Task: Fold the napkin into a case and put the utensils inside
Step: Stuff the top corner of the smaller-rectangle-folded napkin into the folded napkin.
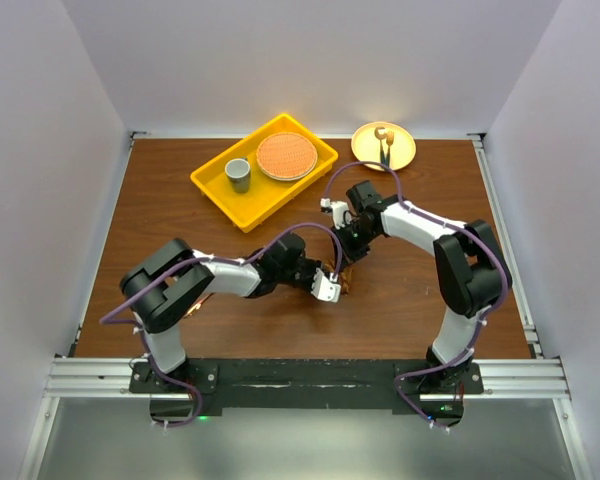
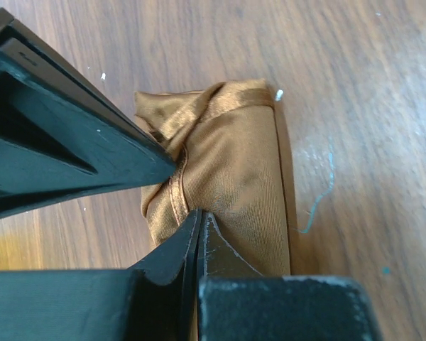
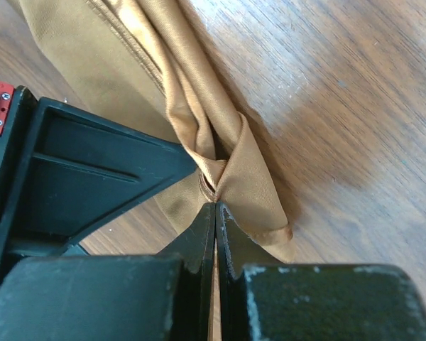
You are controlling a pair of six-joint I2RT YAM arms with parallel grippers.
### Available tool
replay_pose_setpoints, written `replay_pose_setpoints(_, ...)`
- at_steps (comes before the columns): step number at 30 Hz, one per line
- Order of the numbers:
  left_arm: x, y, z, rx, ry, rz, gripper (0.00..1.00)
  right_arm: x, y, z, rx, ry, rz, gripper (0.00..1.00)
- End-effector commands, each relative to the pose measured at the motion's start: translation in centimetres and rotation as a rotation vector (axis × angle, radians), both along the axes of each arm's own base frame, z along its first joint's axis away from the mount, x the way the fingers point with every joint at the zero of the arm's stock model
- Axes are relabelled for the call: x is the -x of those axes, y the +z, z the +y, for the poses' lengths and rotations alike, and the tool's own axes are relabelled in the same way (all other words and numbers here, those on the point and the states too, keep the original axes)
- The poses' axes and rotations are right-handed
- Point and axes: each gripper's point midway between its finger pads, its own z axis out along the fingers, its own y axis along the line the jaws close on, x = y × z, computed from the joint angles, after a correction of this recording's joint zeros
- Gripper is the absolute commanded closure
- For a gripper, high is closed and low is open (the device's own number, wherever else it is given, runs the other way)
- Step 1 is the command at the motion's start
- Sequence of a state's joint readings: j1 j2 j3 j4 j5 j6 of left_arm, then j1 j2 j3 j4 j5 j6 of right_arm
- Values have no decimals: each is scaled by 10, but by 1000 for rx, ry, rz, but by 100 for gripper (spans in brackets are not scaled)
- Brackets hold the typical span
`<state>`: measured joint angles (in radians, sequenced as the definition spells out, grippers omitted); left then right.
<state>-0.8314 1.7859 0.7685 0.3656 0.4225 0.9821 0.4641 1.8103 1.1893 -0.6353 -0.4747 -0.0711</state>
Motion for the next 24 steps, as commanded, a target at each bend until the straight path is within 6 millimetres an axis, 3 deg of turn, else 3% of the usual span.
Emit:
replay_pose_setpoints(1,-12,8,-9,29,36,21,100,2,-8,3,5,-16,45,100)
replay_pose_setpoints(7,-15,20,-7,50,85,50,100,-2,-37,-7,91,-35,67,100)
replay_pose_setpoints(9,-18,37,-3,83,110,81,100,-7,-41,-12,121,-47,55,100)
replay_pose_setpoints(14,-28,83,24,158,232,248,85,-11,-44,-24,157,-12,19,100)
replay_pose_setpoints(17,-35,101,44,162,304,347,75,-14,-42,-31,170,48,-19,100)
replay_pose_setpoints(22,-42,104,68,77,308,560,57,-18,-39,-37,182,177,-100,100)
replay_pose_setpoints(24,-44,86,80,40,316,687,54,-19,-38,-39,183,227,-128,100)
